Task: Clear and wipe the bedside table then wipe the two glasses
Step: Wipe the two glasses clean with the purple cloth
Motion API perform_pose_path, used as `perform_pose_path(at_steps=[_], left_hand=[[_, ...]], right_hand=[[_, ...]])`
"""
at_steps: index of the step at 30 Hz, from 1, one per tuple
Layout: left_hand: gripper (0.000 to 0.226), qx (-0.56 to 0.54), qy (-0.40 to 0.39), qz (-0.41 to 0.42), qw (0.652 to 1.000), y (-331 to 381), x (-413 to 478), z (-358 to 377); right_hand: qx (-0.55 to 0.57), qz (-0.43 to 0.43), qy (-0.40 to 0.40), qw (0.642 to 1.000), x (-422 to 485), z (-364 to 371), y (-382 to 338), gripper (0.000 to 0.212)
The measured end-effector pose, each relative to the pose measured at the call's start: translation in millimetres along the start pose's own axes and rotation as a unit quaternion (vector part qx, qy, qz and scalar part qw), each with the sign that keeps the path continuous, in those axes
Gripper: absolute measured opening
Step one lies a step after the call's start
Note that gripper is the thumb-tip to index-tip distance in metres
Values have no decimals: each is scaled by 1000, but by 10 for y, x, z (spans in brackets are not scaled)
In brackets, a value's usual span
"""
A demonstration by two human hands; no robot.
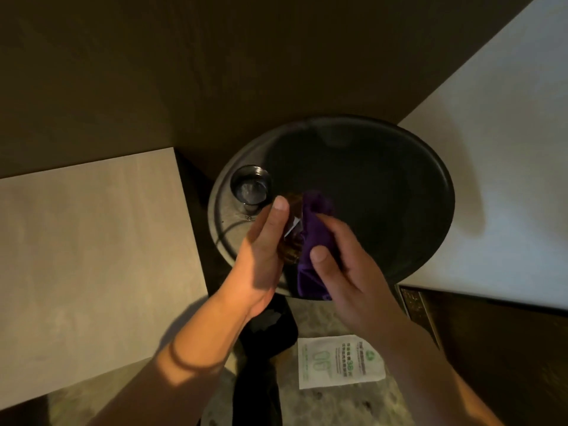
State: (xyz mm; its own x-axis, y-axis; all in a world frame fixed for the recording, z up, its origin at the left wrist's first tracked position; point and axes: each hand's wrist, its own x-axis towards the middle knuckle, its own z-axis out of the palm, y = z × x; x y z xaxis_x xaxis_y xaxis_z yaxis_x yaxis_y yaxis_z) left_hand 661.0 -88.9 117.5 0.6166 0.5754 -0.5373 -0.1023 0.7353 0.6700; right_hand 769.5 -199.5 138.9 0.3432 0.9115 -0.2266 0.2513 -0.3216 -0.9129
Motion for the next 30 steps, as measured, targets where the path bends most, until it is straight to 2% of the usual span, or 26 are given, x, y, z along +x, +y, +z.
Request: perform_pose_path(at_steps=[2, 5, 8, 11, 13, 15, 17, 18, 20, 22, 24, 27, 29, 30], left_hand=[[45, 2, 8, -25, 1000, 101, -54, -44], [53, -8, 5, -54, 998, 174, -133, -150], [59, -15, 37, -45, 998, 198, -215, -242], [68, 45, 62, 21, 997, 152, -300, -324], [65, 114, 73, 99, 986, 104, -358, -391], [64, 128, 58, 136, 981, 68, -402, -453], [57, 60, 37, 105, 992, 160, -446, -512], [58, -4, 37, 51, 998, 250, -469, -547], [65, -146, 31, -100, 984, 421, -492, -648], [62, -195, 15, -160, 968, 543, -501, -734], [47, -168, 31, -154, 973, 584, -519, -759], [47, -87, 64, -76, 991, 561, -596, -687], [41, 91, 105, 34, 990, 501, -622, -664], [42, 196, 116, 110, 968, 480, -623, -693]], right_hand=[[-62, -29, -11, 998, 37, 149, 6, 49], [-70, -48, -16, 996, 69, 320, -23, 55], [-55, -71, 2, 996, 122, 493, -99, 61], [-12, -70, 30, 997, 165, 689, -186, 61], [37, -35, 55, 997, 158, 807, -259, 62], [79, 6, 86, 993, 143, 934, -325, 63], [76, 7, 117, 990, 132, 1063, -363, 61], [58, -17, 128, 990, 121, 1114, -372, 58], [1, -88, 128, 988, 87, 1175, -356, 53], [-62, -155, 105, 980, 49, 1209, -337, 48], [-79, -172, 112, 975, 32, 1285, -340, 48], [-20, -134, 175, 975, 17, 1474, -420, 45], [38, -74, 210, 974, 29, 1538, -532, 47], [63, -35, 228, 971, 48, 1537, -594, 47]])
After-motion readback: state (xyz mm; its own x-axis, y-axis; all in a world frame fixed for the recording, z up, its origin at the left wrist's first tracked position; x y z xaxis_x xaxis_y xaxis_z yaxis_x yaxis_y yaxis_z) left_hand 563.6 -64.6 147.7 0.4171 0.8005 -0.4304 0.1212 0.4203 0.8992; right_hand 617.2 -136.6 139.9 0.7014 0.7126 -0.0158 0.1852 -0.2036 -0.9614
